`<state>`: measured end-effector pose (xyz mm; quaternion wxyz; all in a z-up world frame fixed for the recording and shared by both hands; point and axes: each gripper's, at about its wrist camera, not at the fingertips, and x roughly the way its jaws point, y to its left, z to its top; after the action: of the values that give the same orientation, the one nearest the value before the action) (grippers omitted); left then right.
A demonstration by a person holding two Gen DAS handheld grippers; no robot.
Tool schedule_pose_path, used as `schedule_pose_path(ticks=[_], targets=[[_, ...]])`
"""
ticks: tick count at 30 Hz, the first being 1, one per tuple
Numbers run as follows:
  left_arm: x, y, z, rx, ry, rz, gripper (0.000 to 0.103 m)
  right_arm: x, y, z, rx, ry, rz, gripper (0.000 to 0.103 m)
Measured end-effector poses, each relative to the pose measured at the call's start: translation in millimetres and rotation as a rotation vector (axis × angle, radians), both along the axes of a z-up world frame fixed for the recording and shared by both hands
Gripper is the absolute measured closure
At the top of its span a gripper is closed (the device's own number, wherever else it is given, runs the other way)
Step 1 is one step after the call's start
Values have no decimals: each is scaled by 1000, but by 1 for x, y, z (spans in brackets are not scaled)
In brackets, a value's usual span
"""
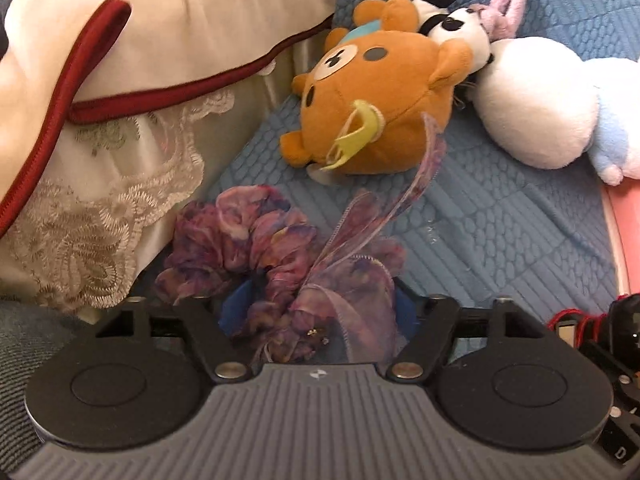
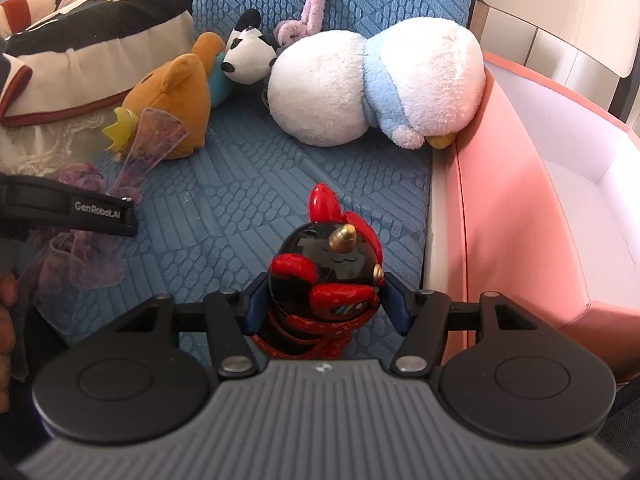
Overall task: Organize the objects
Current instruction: 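Lift the red figurine with the right tool while the left tool pulls the purple scarf free, then carry the figurine and scarf over the pink box with both tools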
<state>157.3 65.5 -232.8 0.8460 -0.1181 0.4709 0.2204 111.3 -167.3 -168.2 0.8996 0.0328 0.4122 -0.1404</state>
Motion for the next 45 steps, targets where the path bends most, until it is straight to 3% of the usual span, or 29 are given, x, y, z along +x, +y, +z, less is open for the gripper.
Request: schedule_pose_path(ticks=[4,6,11,19,25,38,45], targets=[[-2,5,3,0,-16,37,57,-2,-2,4,16,10,-3,42],[-4,10,4,-12,-29,65,74,-4,-3,8,16,7,2,42],[-7,10,8,-66,-62,72,83,-8,-6,18,16,-5,11,42],[-22,8,39,-205,-150,70,84,-17,-12,40,80,-22,12,42],[-25,-5,72,-271,-165,43,84,-23,-20,73,124,-58,11,42],[-20,-47,168,-360,-269,-14,84,-35,-47,163,160,-153,51,42],[-9,-81,216,-344,-296,-88,84,-46,-76,205,166,-211,39,42]])
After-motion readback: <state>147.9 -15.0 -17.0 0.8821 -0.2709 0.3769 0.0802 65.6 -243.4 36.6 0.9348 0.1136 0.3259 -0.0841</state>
